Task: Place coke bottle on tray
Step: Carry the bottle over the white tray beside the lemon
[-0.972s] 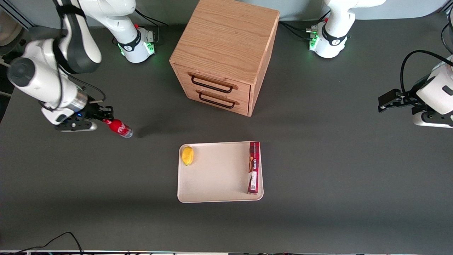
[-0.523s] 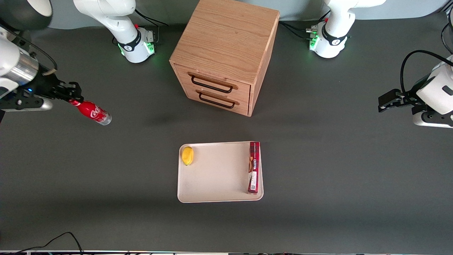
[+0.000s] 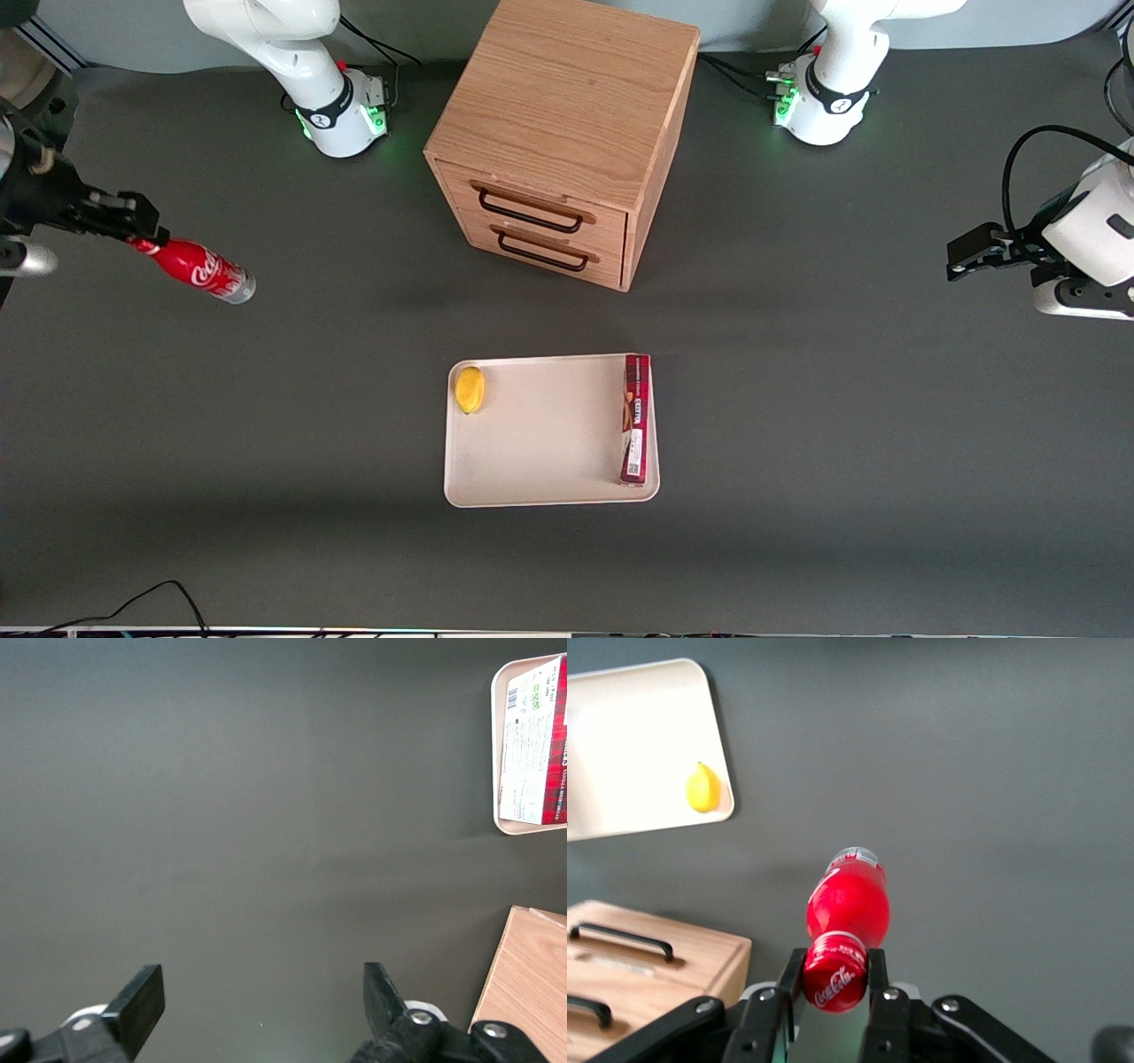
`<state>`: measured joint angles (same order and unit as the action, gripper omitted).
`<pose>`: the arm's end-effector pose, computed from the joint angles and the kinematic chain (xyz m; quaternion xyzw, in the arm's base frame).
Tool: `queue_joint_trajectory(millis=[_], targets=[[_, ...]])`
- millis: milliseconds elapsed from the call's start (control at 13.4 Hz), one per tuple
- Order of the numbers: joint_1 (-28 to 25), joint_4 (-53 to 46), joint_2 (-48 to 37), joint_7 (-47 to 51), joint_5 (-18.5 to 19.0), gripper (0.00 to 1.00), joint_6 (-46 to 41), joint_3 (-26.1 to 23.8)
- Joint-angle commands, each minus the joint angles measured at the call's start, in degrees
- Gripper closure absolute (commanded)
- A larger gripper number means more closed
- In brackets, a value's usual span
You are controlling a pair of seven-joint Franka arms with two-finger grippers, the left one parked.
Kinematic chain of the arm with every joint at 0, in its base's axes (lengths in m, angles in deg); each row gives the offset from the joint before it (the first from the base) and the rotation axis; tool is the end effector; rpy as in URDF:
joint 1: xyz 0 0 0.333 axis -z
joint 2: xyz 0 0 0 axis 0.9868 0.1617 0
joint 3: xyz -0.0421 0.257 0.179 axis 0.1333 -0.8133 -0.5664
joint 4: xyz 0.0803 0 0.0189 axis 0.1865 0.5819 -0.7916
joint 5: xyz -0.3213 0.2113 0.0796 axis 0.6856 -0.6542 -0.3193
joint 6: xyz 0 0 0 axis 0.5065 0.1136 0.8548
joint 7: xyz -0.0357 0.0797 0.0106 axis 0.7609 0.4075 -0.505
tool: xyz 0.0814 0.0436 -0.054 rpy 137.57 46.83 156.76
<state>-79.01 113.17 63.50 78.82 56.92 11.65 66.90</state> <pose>0.5707 0.0512 0.6350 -0.9953 0.0659 0.0695 0.0148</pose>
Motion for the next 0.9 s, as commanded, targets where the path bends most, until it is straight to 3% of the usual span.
queue_joint_trajectory(millis=[0, 374, 598, 822], targets=[[-6.0, -10.9, 8.7, 10.8, -0.5, 1.0, -2.1, -0.1], [-17.8, -21.1, 21.6, 27.7, -0.3, 1.0, 5.8, 1.3], [-24.0, -21.8, 28.1, 32.4, -0.3, 1.0, 16.0, 6.7], [-26.5, -21.8, 34.6, 35.8, -0.3, 1.0, 27.9, 8.0]])
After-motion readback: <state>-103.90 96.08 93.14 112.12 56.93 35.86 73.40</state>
